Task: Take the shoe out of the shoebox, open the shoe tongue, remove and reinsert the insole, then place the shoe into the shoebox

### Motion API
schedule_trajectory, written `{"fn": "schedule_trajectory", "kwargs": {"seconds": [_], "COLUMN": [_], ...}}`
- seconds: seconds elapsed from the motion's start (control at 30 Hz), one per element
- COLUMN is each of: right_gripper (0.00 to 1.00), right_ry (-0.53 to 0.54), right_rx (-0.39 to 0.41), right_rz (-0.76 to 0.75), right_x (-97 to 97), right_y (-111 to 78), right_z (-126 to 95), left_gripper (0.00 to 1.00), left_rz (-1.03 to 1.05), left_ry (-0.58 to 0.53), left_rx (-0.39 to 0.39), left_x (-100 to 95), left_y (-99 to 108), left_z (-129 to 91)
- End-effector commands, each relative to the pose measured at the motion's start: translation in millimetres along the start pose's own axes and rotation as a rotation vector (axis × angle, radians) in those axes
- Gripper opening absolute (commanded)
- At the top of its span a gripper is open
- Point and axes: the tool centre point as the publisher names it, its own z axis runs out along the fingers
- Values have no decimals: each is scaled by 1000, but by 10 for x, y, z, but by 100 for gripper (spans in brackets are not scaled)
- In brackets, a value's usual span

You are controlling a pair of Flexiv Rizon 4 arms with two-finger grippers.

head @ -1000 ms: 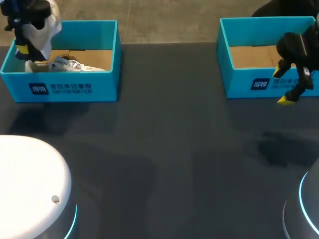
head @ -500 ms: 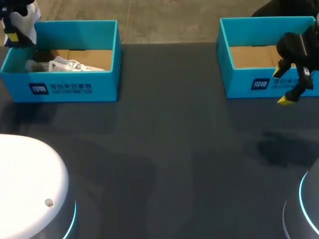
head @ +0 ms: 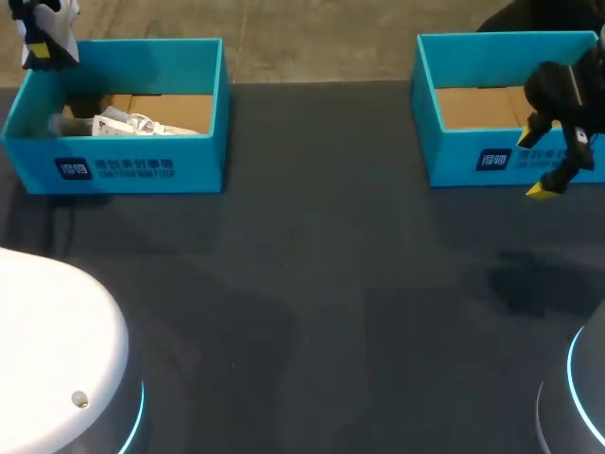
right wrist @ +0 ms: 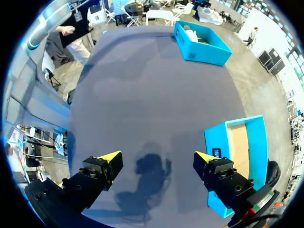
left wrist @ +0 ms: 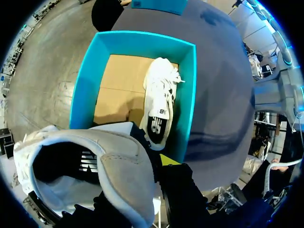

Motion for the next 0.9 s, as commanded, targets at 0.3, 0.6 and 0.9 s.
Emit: {"fn": "schedule_trajectory", "kwargs": {"seconds": [0.3,0.6,0.9], "right_gripper": [100,100,100], "right_ry": [0,0,0], "right_rx": [3,3,3], "right_rz": [1,1,1], "right_x": [-4,-4,-4], "right_y": [4,4,4], "right_z": [5,5,5], "left_gripper": [0,0,0], "left_rz": [1,212,989], "left_ry": [36,-15,-97], "left_rx": [-1,5,51], "left_x": [-68,-26,-168], "left_y": [0,50,256], "left_z": [-32,-96,-266]}}
